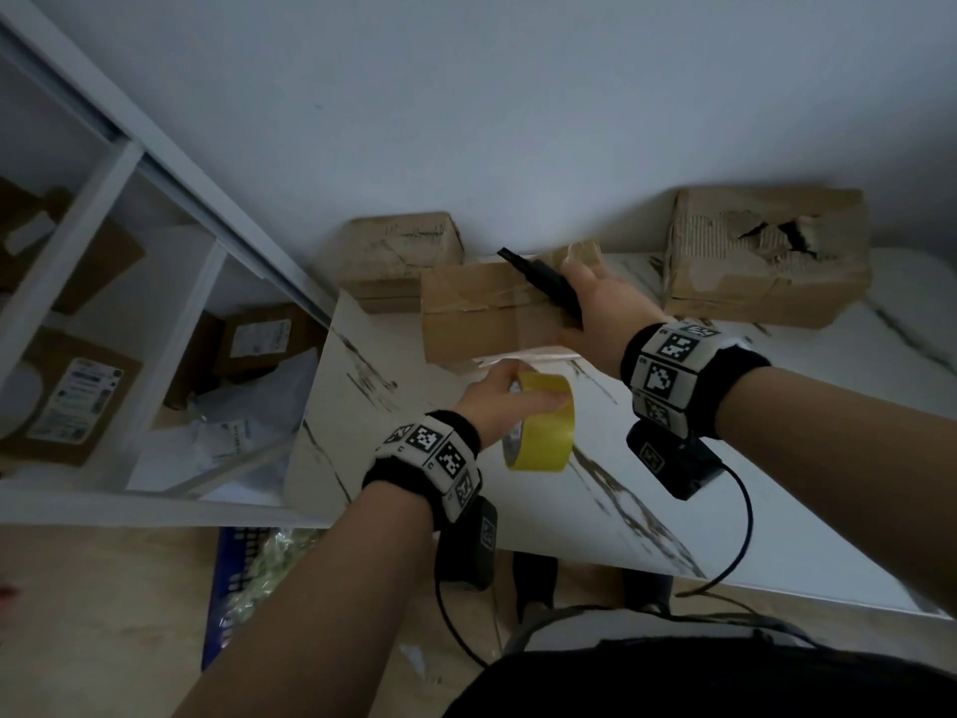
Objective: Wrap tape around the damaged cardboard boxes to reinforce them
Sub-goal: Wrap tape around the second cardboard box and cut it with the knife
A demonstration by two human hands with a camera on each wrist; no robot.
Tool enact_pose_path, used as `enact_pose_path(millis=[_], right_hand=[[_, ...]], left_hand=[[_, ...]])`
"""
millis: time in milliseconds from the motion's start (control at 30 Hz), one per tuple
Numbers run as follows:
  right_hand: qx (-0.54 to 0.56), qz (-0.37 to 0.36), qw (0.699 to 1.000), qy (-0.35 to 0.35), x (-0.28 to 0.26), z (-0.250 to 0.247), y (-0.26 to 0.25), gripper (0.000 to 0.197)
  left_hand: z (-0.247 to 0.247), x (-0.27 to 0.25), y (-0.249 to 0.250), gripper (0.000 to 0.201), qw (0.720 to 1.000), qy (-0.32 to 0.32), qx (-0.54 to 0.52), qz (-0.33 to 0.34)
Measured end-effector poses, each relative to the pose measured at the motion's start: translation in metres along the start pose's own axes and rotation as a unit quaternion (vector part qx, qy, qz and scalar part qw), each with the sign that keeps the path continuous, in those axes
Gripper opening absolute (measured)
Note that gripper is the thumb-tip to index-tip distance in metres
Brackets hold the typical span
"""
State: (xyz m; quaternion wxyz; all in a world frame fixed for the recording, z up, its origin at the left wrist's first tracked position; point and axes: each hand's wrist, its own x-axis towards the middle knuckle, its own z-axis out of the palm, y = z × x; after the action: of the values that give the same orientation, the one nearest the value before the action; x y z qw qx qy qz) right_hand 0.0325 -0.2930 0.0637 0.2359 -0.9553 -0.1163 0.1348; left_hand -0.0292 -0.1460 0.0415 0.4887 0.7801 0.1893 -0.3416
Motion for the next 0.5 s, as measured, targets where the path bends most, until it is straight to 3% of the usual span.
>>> enact_pose_path(millis=[133,300,500], right_hand=[[0.025,-0.022,0.999,0.015,-0.001,-0.006,0.001,0.034],[-0.051,-0.041,0.997,-0.037,-0.003,-0.032,0.000,0.025],[-0.143,-0.058,0.984,-0.085,-0.010,-0.049,-0.007,0.032]], left_hand=[[0.005,-0.002,0.002,0.043,0.994,-0.025,-0.106,-0.028],[0.006,-0.001,0.005,0.055,0.993,-0.004,-0.118,-0.013],[0.003,0.003,0.012,0.057,0.991,0.021,-0.128,-0.005]])
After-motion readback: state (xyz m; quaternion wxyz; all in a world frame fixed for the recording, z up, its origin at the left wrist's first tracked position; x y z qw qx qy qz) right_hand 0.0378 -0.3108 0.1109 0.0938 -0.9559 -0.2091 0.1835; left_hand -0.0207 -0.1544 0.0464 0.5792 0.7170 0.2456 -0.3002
